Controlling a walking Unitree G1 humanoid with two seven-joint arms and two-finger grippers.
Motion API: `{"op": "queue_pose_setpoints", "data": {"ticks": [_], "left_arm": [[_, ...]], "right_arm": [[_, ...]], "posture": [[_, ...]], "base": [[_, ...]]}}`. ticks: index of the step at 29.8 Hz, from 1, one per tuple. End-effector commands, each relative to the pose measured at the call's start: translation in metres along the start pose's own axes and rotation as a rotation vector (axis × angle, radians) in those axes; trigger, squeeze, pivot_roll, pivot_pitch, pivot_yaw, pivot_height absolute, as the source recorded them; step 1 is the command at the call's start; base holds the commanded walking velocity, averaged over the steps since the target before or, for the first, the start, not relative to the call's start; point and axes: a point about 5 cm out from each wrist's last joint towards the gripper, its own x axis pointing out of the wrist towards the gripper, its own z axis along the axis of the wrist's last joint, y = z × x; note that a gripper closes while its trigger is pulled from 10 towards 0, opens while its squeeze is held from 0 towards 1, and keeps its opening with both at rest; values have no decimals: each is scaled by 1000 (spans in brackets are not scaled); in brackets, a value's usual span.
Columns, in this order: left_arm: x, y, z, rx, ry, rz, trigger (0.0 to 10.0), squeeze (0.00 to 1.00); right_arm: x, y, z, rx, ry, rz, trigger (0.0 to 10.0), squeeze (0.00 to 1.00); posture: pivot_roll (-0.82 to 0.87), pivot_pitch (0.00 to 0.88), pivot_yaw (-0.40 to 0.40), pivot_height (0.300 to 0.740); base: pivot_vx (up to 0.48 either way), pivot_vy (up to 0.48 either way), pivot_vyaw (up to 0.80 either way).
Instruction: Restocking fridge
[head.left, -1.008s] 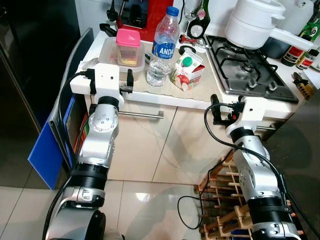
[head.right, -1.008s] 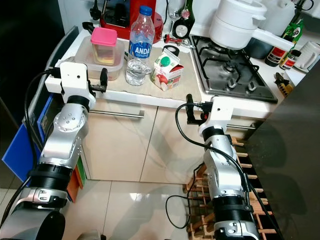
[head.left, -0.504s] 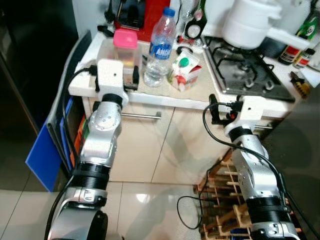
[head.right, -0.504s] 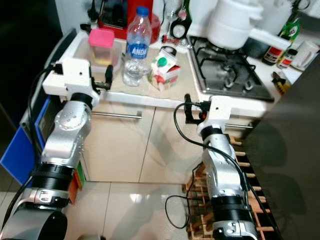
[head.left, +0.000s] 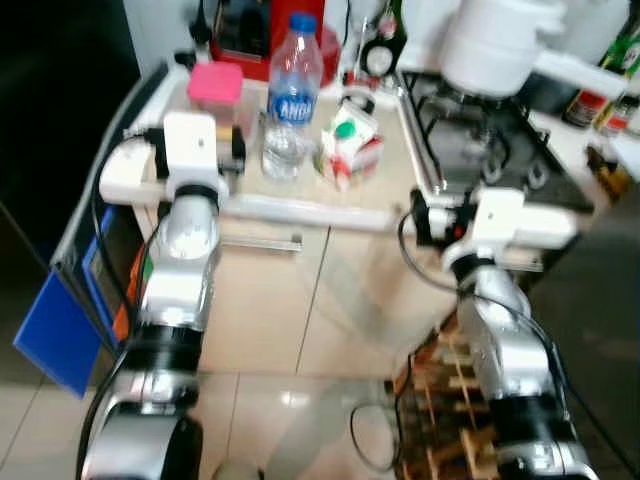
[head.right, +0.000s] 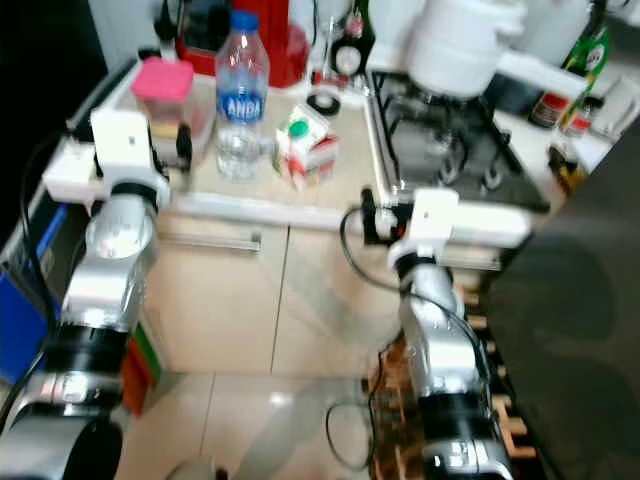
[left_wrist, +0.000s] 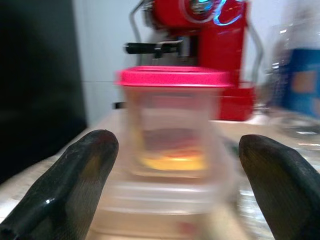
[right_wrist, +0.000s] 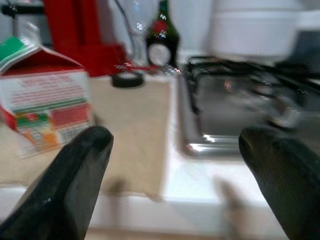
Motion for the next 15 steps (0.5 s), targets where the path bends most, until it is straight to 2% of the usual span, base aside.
{"op": "queue_pose_setpoints", "data": {"ticks": [1, 8, 11, 15], "left_arm": [[3, -1, 10, 6, -28, 2, 10000, 0], [6, -1, 19, 15, -47, 2, 10000, 0], [20, 7, 26, 44, -31, 35, 10000, 0], [32, 6, 30, 42, 9, 23, 10000, 0]], "right_arm": [[0, -3, 1, -6, 3, -9, 10000, 0], [0, -2, 1, -6, 5, -7, 10000, 0], [0, 0, 1, -5, 3, -5, 10000, 0], [-2, 2, 2, -4, 3, 0, 10000, 0]], "posture": [[111, 0, -120, 740], [103, 0, -117, 740], [99, 0, -115, 740], [82, 21, -107, 740]], "base": [[0, 0, 0], [0, 0, 0], [0, 0, 0], [0, 0, 0]]}}
